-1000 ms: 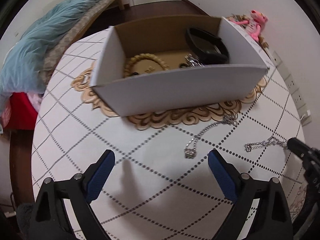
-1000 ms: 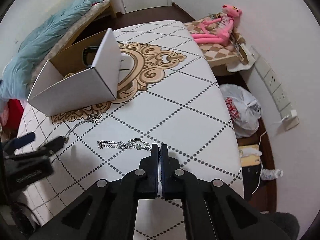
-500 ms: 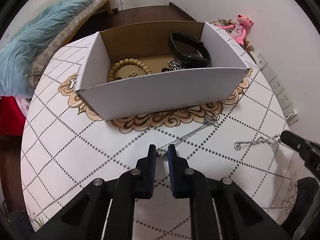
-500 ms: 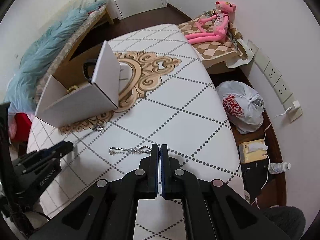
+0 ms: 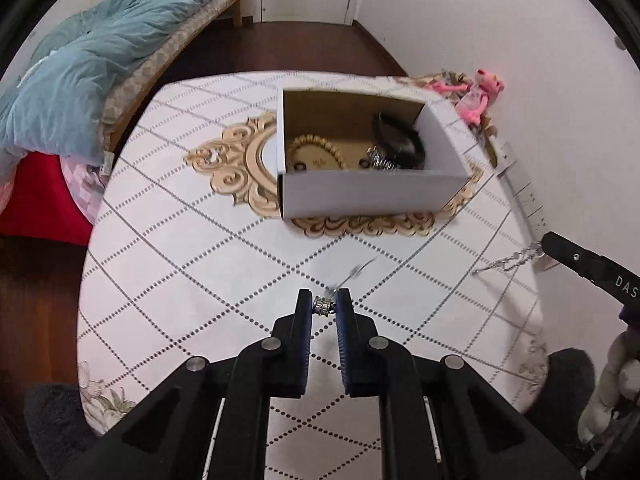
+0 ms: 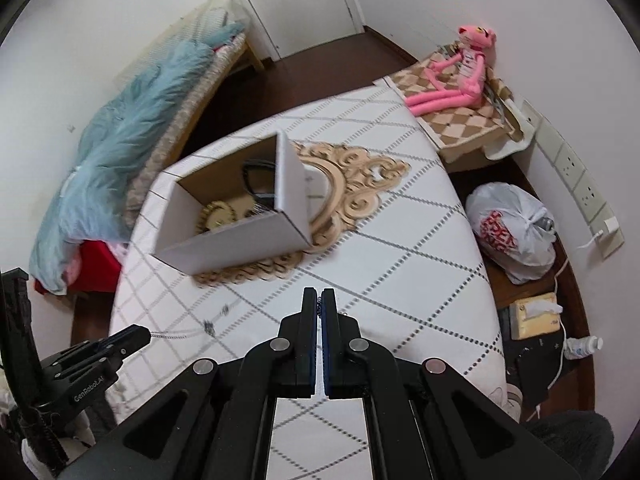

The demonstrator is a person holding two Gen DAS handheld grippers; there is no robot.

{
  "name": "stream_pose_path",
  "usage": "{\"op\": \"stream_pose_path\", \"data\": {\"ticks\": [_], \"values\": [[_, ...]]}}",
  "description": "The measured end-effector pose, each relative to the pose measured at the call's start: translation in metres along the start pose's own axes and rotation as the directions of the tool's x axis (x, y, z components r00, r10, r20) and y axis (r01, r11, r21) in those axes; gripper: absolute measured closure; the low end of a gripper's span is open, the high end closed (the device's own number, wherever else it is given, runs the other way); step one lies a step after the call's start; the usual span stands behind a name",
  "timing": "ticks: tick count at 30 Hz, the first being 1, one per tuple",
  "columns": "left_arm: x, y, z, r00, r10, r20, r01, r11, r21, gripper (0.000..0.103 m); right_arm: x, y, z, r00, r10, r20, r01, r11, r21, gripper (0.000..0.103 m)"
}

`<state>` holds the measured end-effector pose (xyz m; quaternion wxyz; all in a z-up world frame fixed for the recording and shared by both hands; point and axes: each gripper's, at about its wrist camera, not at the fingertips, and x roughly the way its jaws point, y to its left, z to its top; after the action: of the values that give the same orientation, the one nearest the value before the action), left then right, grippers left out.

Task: Organize jewelry
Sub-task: 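Carry both silver chains into the box and open both tools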

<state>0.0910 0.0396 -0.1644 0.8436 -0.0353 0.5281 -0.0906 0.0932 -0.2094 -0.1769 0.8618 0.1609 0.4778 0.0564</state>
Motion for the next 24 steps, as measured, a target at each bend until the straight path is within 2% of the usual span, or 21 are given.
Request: {"op": "stream_pose_path", "data": {"ticks": [5, 12, 16, 19, 24], "values": [[-0.026, 0.0, 0.021, 0.998, -0.034, 0.046, 0.034, 0.999, -0.003, 0.094, -0.022, 0.02, 0.017, 0.997, 0.071, 0.037, -0.071, 0.997, -0.015, 0.102], [-0.069, -0.005, 0.079, 0.984, -0.105, 0.143, 0.103, 0.994, 0.018, 0.094, -0.045, 0.061, 0.06, 0.985, 0.148, 0.086, -0.139, 0.985, -0.106, 0.102], [-0.082, -0.006, 0.115, 0.975, -0.105, 0.196, 0.098, 0.994, 0.045, 0.094, -0.045, 0.085, 0.087, 0.98, 0.176, 0.09, -0.16, 0.974, -0.162, 0.102], [-0.079, -0.006, 0.137, 0.974, -0.097, 0.204, 0.085, 0.994, 0.064, 0.094, -0.031, 0.097, 0.108, 0.981, 0.182, 0.067, -0.167, 0.969, -0.181, 0.102], [-0.047, 0.0, 0.163, 0.986, -0.1, 0.131, 0.091, 0.993, 0.069, 0.094, 0.019, 0.103, 0.132, 0.985, 0.163, -0.059, -0.171, 0.968, -0.183, 0.102]]}}
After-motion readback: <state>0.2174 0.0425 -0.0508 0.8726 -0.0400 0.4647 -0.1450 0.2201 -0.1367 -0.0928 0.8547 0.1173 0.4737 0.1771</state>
